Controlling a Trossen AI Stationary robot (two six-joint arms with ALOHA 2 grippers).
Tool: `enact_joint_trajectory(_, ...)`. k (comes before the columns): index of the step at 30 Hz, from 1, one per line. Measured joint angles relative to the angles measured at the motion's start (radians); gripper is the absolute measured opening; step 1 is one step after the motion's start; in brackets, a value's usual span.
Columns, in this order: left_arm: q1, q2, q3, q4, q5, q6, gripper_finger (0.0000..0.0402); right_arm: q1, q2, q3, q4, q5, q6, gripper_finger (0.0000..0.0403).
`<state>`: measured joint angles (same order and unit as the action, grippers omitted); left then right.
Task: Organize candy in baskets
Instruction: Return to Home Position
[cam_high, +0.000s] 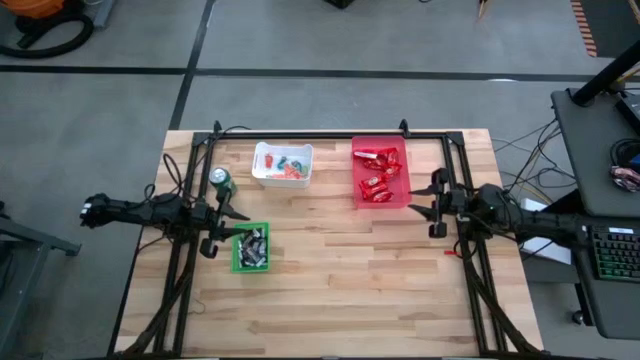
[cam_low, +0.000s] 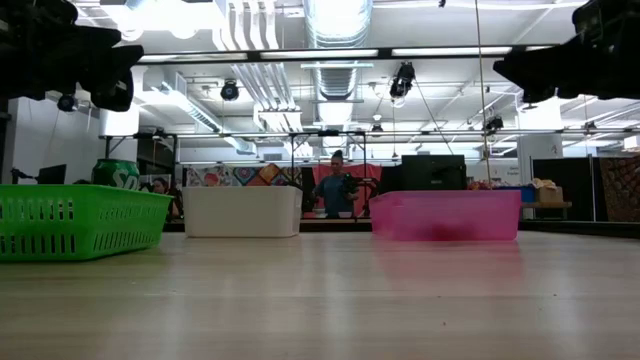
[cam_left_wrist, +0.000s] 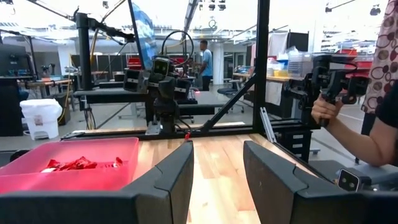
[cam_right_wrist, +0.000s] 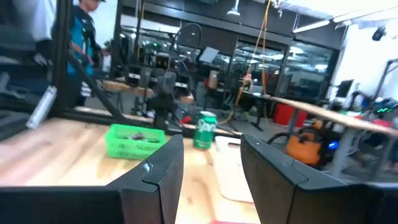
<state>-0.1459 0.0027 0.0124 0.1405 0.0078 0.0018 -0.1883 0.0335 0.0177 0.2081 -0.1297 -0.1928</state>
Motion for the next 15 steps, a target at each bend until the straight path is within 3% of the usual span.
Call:
enact_joint_trajectory(10, 0.000, 0.024, 0.002, -0.033, 0.001, -0.030, 0.0125, -0.002, -0.013, -0.005, -0.107, 0.009, -0.019, 0.0150)
enact_joint_trajectory(15, 0.000, 0.037, 0.002, -0.033, 0.001, -0.030, 0.0125, -0.002, -0.012, -0.005, -0.111, 0.028, 0.127, 0.0150)
